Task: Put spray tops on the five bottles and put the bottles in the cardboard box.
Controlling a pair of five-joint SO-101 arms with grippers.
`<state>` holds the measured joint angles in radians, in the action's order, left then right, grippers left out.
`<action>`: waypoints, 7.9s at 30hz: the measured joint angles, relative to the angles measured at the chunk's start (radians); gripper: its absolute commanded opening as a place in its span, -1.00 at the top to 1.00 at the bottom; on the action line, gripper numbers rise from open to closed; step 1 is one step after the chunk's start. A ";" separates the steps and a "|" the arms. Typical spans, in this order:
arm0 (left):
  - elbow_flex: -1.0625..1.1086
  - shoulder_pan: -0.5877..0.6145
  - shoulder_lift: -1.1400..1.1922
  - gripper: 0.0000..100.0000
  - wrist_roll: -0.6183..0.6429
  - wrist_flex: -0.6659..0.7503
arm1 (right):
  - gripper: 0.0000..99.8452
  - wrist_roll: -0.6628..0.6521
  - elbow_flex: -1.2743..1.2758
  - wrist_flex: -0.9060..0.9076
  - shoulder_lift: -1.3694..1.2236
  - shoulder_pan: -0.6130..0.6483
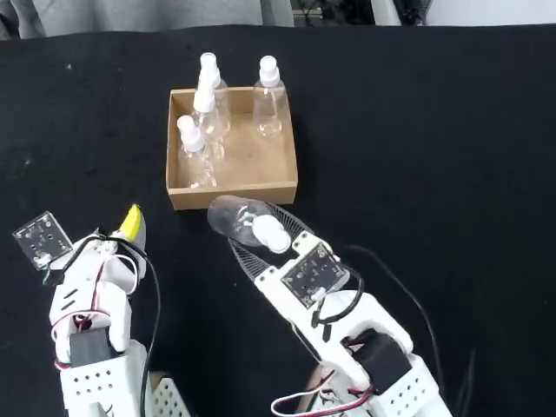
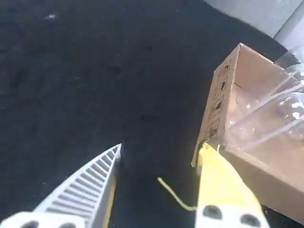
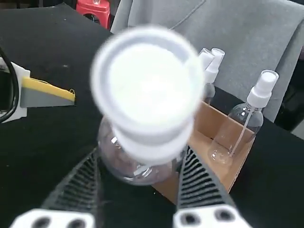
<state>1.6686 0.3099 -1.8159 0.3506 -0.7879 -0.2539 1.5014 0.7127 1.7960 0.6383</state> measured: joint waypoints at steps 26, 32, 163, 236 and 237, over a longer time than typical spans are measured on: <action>0.003 -0.002 0.000 0.52 0.000 0.002 | 0.96 -0.020 -0.338 -0.002 -0.186 -0.141; 0.006 -0.002 0.000 0.52 0.000 0.002 | 0.96 -0.020 -0.433 -0.002 -0.396 -0.189; 0.008 -0.002 0.000 0.52 0.000 -0.005 | 0.72 -0.035 -0.928 -0.311 -1.812 -0.293; 0.008 -0.002 0.000 0.52 -0.002 -0.005 | 0.37 -0.035 -0.623 -0.166 -1.316 -0.315; 0.008 -0.002 0.000 0.52 -0.003 -0.005 | 0.37 -0.035 -0.614 -0.166 -1.304 -0.313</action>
<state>1.6763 0.3084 -1.8159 0.3475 -0.7925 -0.2892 0.8876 0.5470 0.4918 0.3253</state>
